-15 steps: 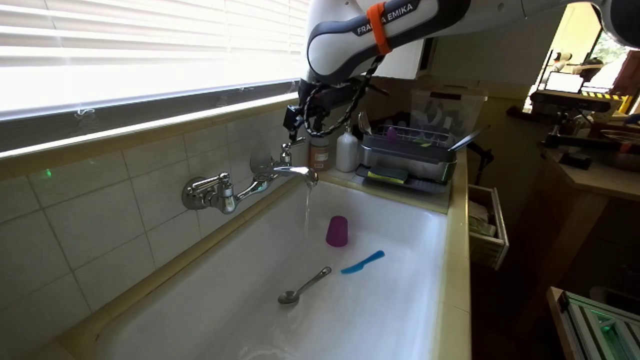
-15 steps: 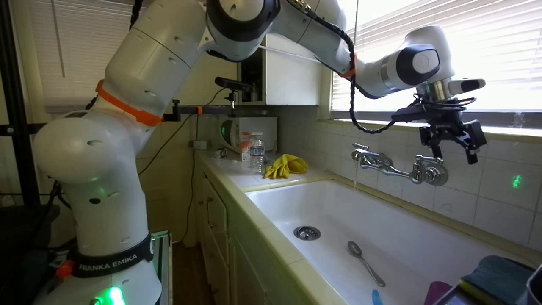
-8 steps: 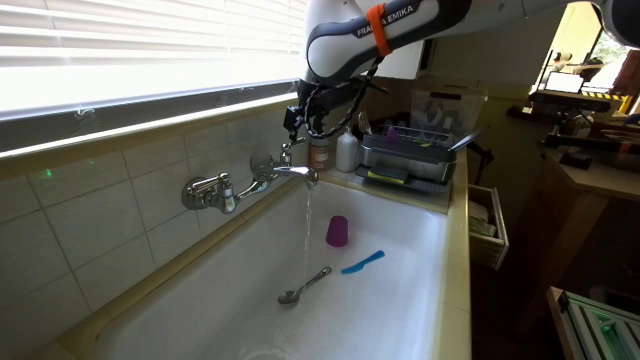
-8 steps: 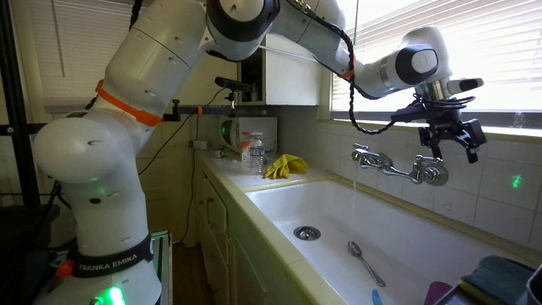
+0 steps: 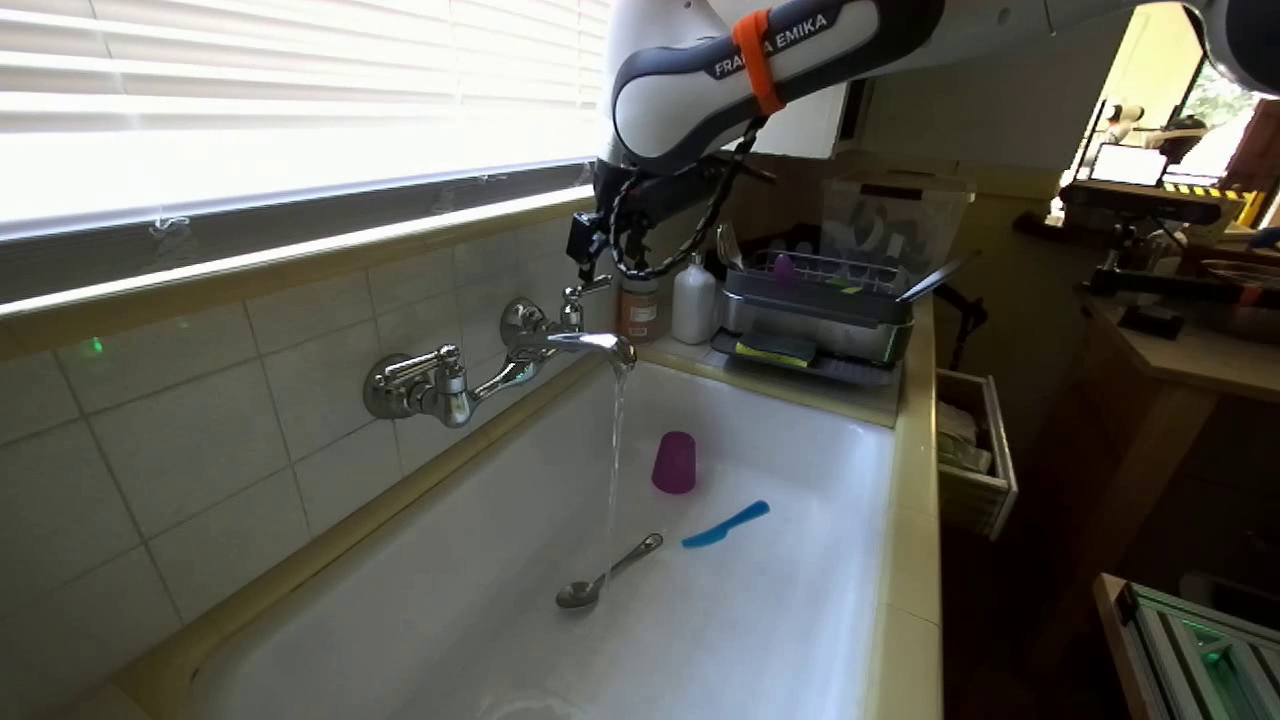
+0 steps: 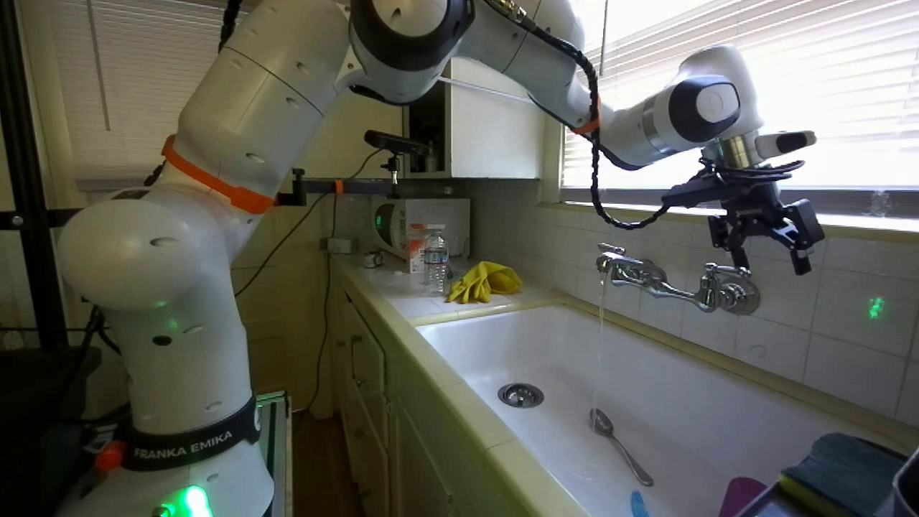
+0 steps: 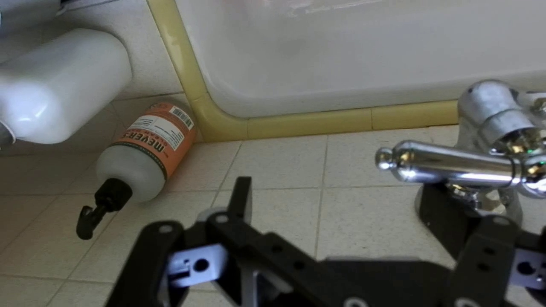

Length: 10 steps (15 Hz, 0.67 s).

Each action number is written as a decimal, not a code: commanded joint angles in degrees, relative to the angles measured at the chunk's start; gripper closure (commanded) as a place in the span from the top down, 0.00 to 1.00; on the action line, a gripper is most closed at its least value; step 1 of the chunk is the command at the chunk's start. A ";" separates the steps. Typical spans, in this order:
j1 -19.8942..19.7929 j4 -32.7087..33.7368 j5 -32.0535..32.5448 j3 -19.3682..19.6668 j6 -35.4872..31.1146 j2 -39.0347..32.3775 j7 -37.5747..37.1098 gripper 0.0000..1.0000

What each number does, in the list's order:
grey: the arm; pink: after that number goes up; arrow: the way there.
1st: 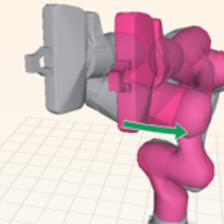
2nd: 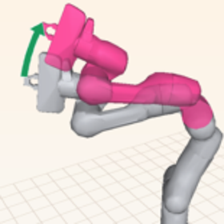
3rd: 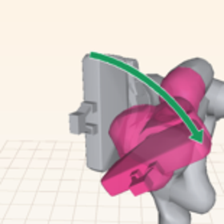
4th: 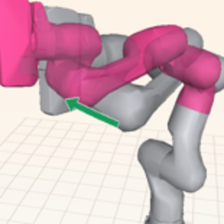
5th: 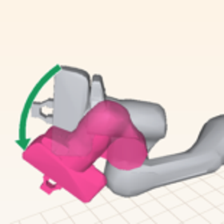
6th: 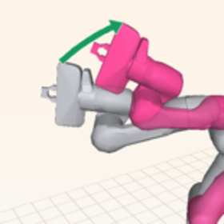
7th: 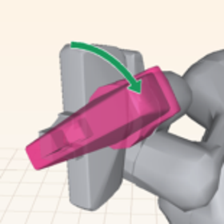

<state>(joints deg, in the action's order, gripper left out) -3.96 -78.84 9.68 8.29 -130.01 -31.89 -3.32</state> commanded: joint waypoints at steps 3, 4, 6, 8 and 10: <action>-0.08 -4.05 1.47 0.27 -1.69 2.00 -0.09 1.00; -0.18 -4.49 1.26 0.20 -2.47 2.31 -0.15 1.00; -0.42 -5.61 0.66 0.00 -4.17 3.06 -0.30 1.00; -1.54 -7.27 -1.98 -1.22 -7.19 4.25 0.29 1.00; -2.48 -9.10 -4.90 -2.27 -9.45 5.68 1.02 1.00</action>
<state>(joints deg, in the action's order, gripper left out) -4.77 -82.39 8.29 7.99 -135.62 -30.08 -3.33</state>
